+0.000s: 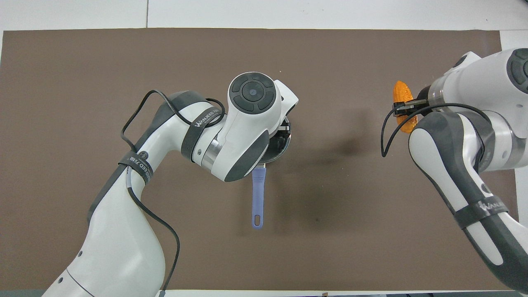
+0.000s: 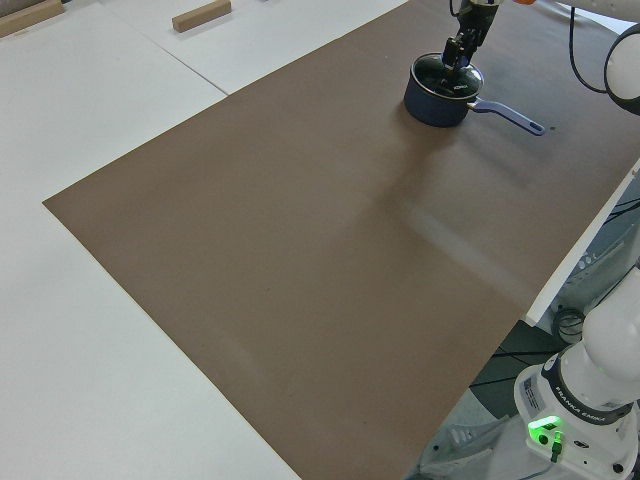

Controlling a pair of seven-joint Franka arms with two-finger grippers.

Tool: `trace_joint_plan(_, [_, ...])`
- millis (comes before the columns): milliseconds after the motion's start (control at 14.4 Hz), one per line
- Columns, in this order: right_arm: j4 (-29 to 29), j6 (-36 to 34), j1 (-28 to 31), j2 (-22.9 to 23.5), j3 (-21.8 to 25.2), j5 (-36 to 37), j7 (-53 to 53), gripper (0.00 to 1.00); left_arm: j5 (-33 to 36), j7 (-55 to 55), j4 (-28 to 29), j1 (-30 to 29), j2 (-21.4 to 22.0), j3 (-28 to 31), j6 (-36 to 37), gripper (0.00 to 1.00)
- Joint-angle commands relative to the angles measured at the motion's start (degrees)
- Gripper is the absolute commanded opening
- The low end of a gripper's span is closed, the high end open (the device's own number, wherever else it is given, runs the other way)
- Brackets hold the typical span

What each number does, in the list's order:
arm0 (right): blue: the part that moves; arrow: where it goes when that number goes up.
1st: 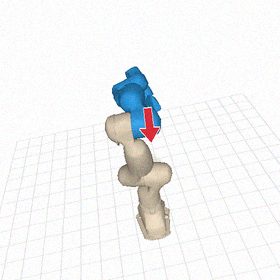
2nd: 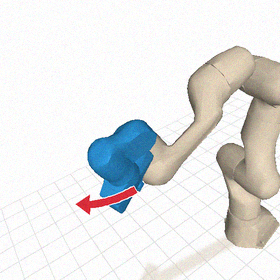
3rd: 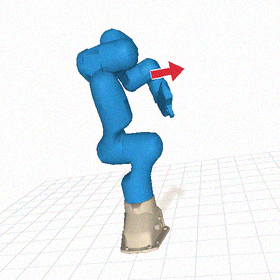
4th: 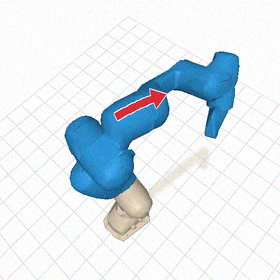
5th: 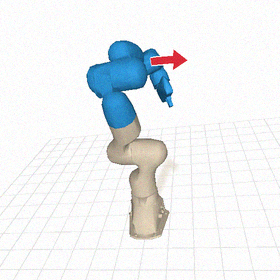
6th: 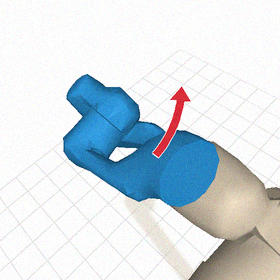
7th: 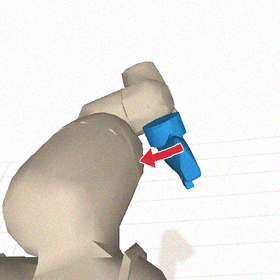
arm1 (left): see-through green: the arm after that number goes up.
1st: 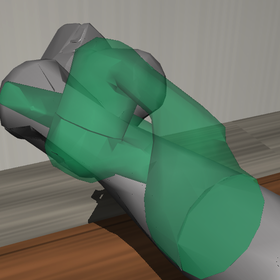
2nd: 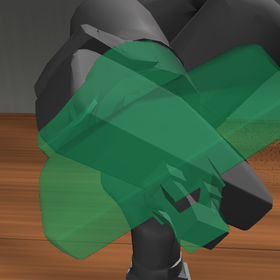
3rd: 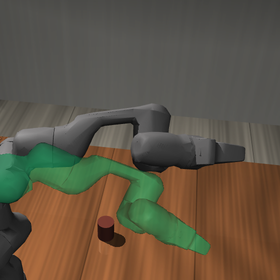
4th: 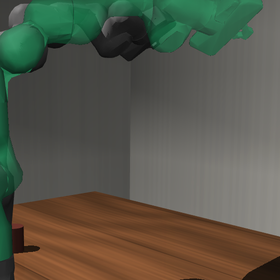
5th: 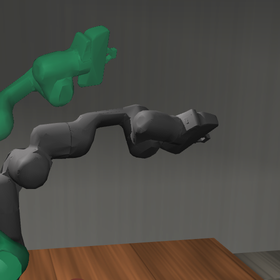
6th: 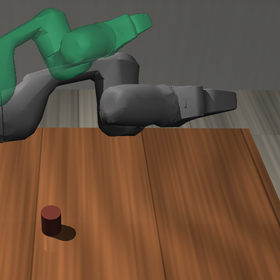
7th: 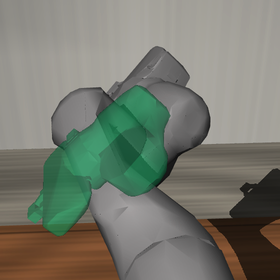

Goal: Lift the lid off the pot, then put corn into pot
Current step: 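Lift the lid with the left gripper while the right gripper lifts the corn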

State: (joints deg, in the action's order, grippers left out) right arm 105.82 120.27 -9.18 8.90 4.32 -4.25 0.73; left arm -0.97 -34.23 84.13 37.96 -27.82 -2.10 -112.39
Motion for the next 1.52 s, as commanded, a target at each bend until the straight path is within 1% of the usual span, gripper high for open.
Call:
trace_joint_plan(0, [-5.26, -4.59, 0.13, 1.47, -0.10, -6.27, 0.85, 0.00, 0.36, 0.39, 1.12, 0.27, 1.53, 0.34, 0.85, 0.51])
trace_joint_plan(139, [-7.29, -6.09, 0.04, 2.17, -0.10, -6.38, 1.47, 0.00, 0.36, 0.92, 1.12, 0.10, 1.97, 0.34, 1.29, 0.51])
trace_joint_plan(485, [-8.09, -6.10, -0.93, 2.00, -1.42, -6.56, 3.92, 0.00, 0.36, 1.80, 1.03, -0.26, 3.99, 0.51, 3.40, 0.51])
trace_joint_plan(693, [-8.09, -5.66, -1.45, 2.00, -1.59, -6.56, 4.10, 0.00, 0.36, 4.68, 0.77, -1.48, 5.75, 0.78, 6.47, 0.51])
trace_joint_plan(762, [-8.18, -5.83, -2.76, 2.00, -1.85, -6.47, 4.97, 0.00, 0.36, 5.31, 0.68, -2.10, 6.28, 0.86, 7.09, 0.51])
trace_joint_plan(1040, [-8.18, -6.01, -5.58, 1.91, -1.95, -6.47, 8.49, 0.00, 0.53, 9.34, 0.68, -6.13, 7.69, 0.95, 9.20, 0.51])
trace_joint_plan(1178, [-7.83, -4.44, -9.96, 1.91, -1.95, -5.51, 15.31, 0.00, 0.53, 12.94, 0.94, -9.73, 7.95, 1.04, 9.55, 0.51])
trace_joint_plan(1248, [-8.17, -4.17, -10.68, 1.91, -1.95, -5.50, 17.44, 0.00, 0.62, 15.22, 1.12, -11.40, 7.95, 1.04, 9.56, 0.51])
trace_joint_plan(1386, [-9.40, -3.90, -12.35, 2.09, -1.95, -5.68, 18.17, 0.00, 0.62, 20.32, 1.56, -15.53, 7.96, 1.04, 9.56, 0.51])
trace_joint_plan(1455, [-9.49, -2.68, -13.92, 2.18, -1.95, -6.02, 18.25, 0.00, 0.62, 22.61, 1.82, -17.38, 8.04, 1.04, 9.38, 0.51])
